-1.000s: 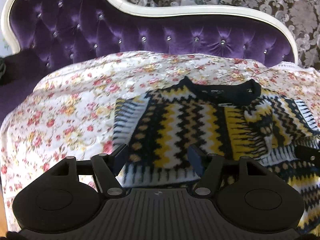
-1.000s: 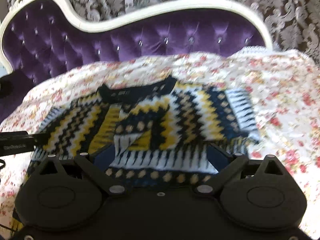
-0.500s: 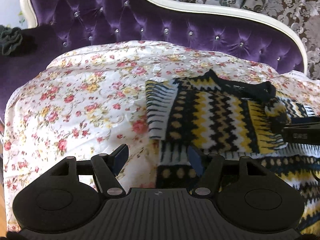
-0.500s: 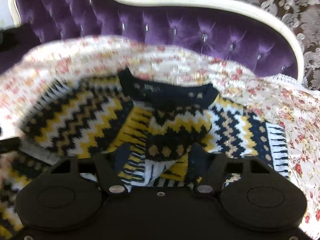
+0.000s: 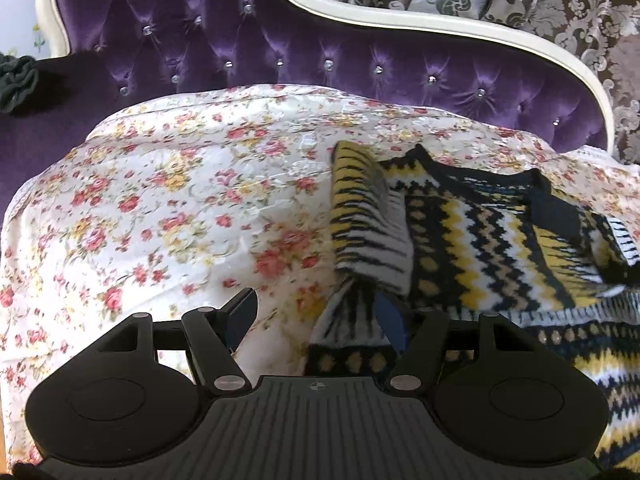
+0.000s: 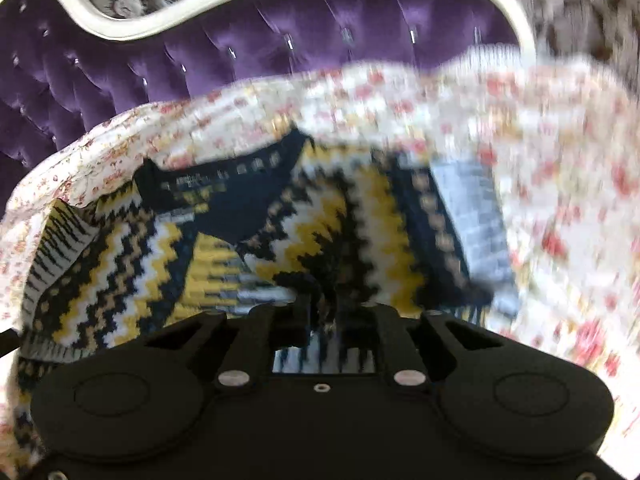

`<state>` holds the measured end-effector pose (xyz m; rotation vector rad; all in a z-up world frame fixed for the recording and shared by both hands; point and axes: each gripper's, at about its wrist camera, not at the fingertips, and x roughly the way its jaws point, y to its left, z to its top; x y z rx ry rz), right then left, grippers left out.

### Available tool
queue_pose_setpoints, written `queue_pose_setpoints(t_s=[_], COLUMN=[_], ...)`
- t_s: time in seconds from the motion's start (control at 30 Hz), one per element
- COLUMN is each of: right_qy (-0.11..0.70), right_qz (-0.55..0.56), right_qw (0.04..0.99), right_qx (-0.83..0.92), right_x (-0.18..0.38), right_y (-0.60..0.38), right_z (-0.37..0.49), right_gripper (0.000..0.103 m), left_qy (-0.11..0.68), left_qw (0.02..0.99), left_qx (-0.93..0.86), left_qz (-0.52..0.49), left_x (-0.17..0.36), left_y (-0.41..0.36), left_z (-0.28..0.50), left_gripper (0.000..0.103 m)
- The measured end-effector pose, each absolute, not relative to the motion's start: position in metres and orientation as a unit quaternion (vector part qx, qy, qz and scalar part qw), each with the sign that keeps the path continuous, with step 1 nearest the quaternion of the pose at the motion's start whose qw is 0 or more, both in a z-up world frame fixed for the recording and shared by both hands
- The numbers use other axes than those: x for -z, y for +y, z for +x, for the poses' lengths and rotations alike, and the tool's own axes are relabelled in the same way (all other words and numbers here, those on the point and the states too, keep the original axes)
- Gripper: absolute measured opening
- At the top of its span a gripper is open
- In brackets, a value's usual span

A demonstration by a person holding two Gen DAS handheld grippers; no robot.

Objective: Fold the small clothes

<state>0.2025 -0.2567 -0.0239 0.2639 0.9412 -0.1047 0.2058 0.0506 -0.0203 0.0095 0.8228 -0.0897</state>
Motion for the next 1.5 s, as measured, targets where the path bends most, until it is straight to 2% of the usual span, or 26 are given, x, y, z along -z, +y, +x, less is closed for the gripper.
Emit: queue_pose_setpoints(t_s=[0.13, 0.33, 0.57, 0.73, 0.9, 1.03, 1.33, 1.4, 1.5], right_qy=[0.442, 0.411, 0.402, 0.4, 0.407, 0.412, 0.408, 0.406, 0.401], right_qz=[0.117, 0.017, -0.026, -0.043, -0.073, -0.094, 0.043, 0.059, 0.072], right_qw=[0.888, 0.909, 0.914, 0.914, 0.91, 0.905, 0.899, 0.898, 0.9], right_qx=[0.055, 0.066, 0.052, 0.043, 0.037, 0.054, 0.151, 0.158, 0.156], right_x=[0.024, 0.008, 0.007, 0.012, 0.024, 0.032, 0.016, 0.015, 0.012], right_y=[-0.257, -0.226, -0.207, -0.193, -0.178, -0.185, -0.305, -0.32, -0.327], right_z=[0.193, 0.195, 0.215, 0.225, 0.241, 0.251, 0.225, 0.214, 0.202], right_gripper=[0.046, 0.062, 0.063, 0.064, 0.066, 0.062, 0.063, 0.063, 0.063], left_qy=[0.395, 0.38, 0.409, 0.42, 0.417, 0.42, 0.413, 0.427, 0.436], left_qw=[0.917, 0.924, 0.911, 0.907, 0.908, 0.906, 0.91, 0.903, 0.898], left_qx=[0.052, 0.048, 0.017, 0.021, 0.019, 0.021, -0.021, -0.051, -0.057], left_qz=[0.012, 0.019, 0.05, -0.016, -0.027, -0.043, -0.037, -0.019, -0.025], left_x=[0.019, 0.016, 0.042, 0.045, 0.047, 0.049, 0.049, 0.052, 0.055], left_y=[0.039, 0.028, 0.026, 0.053, 0.057, 0.063, 0.081, 0.087, 0.101], left_z=[0.212, 0.228, 0.261, 0.271, 0.269, 0.27, 0.272, 0.277, 0.276], left_gripper=[0.063, 0.063, 0.066, 0.068, 0.07, 0.07, 0.07, 0.063, 0.062])
